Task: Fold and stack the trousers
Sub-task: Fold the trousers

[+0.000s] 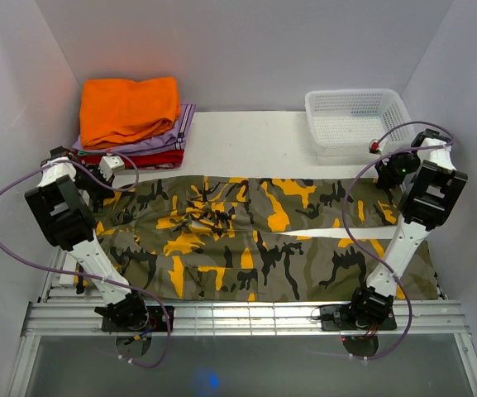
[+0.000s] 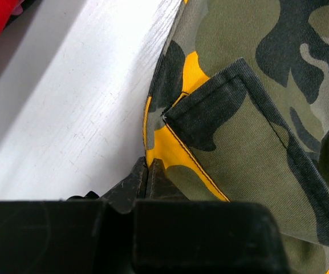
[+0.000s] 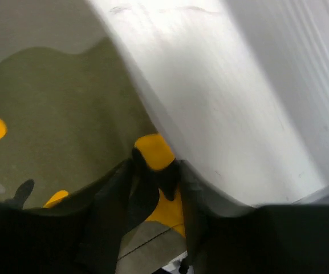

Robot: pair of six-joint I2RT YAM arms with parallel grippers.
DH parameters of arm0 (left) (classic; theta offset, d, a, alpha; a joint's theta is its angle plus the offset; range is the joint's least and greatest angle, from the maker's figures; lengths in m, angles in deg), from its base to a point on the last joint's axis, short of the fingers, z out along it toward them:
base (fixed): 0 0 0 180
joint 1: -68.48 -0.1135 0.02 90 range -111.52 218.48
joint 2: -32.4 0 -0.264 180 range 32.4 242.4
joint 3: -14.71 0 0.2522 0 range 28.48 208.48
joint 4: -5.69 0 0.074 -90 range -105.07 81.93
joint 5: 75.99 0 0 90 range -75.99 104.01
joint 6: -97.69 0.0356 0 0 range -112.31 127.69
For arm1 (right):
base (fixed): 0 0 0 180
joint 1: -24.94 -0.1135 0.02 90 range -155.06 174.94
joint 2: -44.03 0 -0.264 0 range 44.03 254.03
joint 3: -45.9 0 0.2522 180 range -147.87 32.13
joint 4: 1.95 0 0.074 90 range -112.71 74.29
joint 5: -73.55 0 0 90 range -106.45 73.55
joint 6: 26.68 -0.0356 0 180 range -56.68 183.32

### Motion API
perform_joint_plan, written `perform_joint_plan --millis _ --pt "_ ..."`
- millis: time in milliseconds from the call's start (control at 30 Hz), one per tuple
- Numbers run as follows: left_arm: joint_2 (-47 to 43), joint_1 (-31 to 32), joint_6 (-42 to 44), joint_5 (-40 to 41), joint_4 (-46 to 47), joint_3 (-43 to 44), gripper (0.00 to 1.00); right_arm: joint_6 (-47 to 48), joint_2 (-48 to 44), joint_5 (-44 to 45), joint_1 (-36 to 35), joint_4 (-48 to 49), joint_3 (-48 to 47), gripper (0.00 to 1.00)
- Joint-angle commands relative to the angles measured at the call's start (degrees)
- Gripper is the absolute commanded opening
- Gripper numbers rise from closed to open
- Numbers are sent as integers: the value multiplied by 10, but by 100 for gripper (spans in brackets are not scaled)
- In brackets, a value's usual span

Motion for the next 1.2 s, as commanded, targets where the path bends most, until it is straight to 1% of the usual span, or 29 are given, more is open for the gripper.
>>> perform_joint_plan --millis 0,33,67,200,367,400,533,633,733,767,800,833,867,900,933,967,1000,1033,1067,1100,1133,1167 --pt "-24 -3 3 -6 -6 14 0 56 19 56 -5 -55 104 26" --pt "-25 -3 4 -6 -8 13 0 59 7 53 -5 -47 120 14" --pt "-26 -3 2 -6 -8 12 0 61 -17 48 -4 -35 132 8" --pt "-35 -3 -12 -13 -2 6 0 41 -58 9 -1 -39 122 8" --pt "-49 -9 -70 -44 27 34 0 26 -118 -32 12 -46 68 8" --pt "-52 -11 -91 -50 36 39 0 26 -126 -36 18 -46 61 8" --pt "-67 -29 -128 -85 64 66 0 30 -161 -61 43 -46 24 8" --pt "-83 -41 -136 -108 64 83 0 43 -190 -68 63 -55 18 8" --pt "-121 -59 -127 -133 60 71 0 75 -222 -80 87 -78 29 8" --pt "-135 -65 -113 -139 60 62 0 91 -243 -87 102 -105 34 8" --pt "-150 -72 -102 -153 54 38 0 130 -256 -87 110 -118 56 8" --pt "-186 -90 -93 -162 50 22 0 144 -270 -87 119 -125 74 8" --pt "-204 -102 -65 -173 38 5 0 159 -302 -89 142 -136 91 8" --pt "-225 -116 -44 -184 27 -30 0 182 -319 -88 153 -146 110 8" --pt "-267 -146 -23 -203 16 -48 0 233 -335 -86 166 -157 152 8" --pt "-287 -165 28 -214 -10 -68 0 251 -372 -78 194 -160 180 8" --pt "-306 -184 65 -222 -33 -107 0 276 -394 -72 211 -160 210 8" --pt "-324 -224 104 -230 -53 -127 0 338 -436 -67 229 -160 275 8" --pt "-354 -248 139 -234 -92 -147 0 367 -455 -55 267 -160 308 8" --pt "-363 -269 217 -233 -118 -165 0 395 -473 -43 283 -161 340 8" --pt "-368 -308 264 -215 -144 -201 0 421 -488 -29 301 -160 370 8" --pt "-370 -326 303 -202 -186 -218 0 474 -514 2 335 -160 431 8"
